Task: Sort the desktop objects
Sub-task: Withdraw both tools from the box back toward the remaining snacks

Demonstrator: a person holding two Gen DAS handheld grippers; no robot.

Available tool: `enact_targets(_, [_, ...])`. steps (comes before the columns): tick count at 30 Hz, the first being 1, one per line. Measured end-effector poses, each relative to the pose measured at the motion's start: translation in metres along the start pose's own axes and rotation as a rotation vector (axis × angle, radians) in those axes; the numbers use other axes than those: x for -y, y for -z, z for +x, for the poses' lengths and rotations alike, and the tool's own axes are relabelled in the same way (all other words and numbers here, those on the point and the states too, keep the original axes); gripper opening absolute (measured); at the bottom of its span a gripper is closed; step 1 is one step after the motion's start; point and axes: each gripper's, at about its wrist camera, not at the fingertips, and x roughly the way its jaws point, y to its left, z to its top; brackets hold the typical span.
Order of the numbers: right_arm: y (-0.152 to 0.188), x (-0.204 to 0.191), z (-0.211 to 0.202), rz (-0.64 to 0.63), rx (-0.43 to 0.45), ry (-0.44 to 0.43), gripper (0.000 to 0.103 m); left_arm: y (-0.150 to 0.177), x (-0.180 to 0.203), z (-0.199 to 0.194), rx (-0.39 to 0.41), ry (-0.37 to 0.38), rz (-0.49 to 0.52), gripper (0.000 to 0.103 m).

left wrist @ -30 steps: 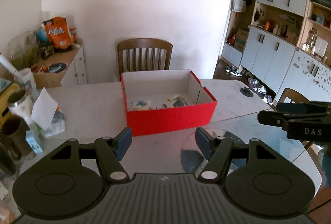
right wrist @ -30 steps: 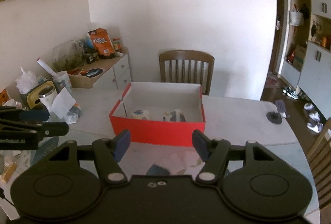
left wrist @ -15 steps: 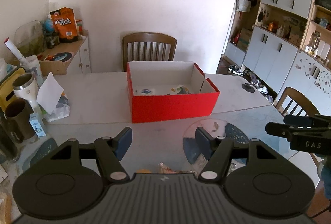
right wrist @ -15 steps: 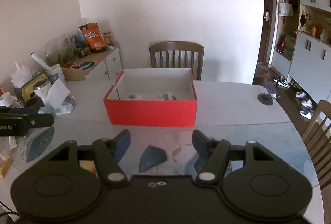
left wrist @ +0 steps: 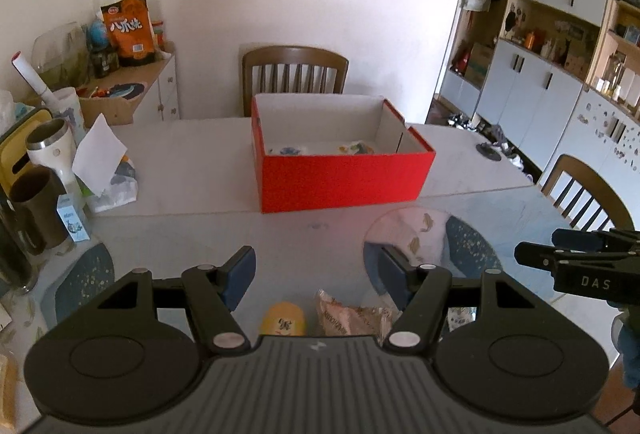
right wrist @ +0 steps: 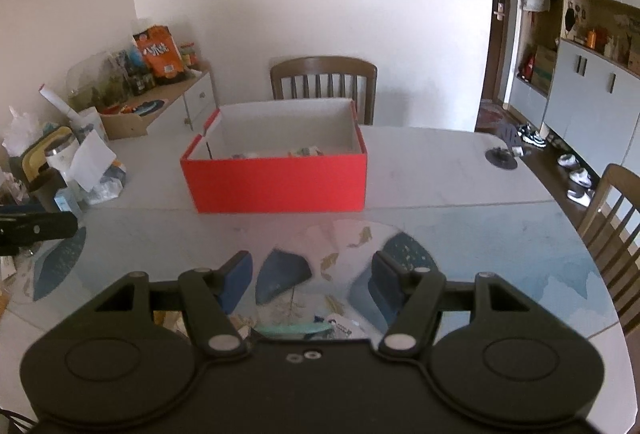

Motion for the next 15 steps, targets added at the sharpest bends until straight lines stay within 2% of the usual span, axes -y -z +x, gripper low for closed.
enact_targets(15, [0.034,0.008,0.052,0.015,-0.108,0.062,0.066,0.025,-0.020,0.049,-0.084,-0.048,-0.019,0.067])
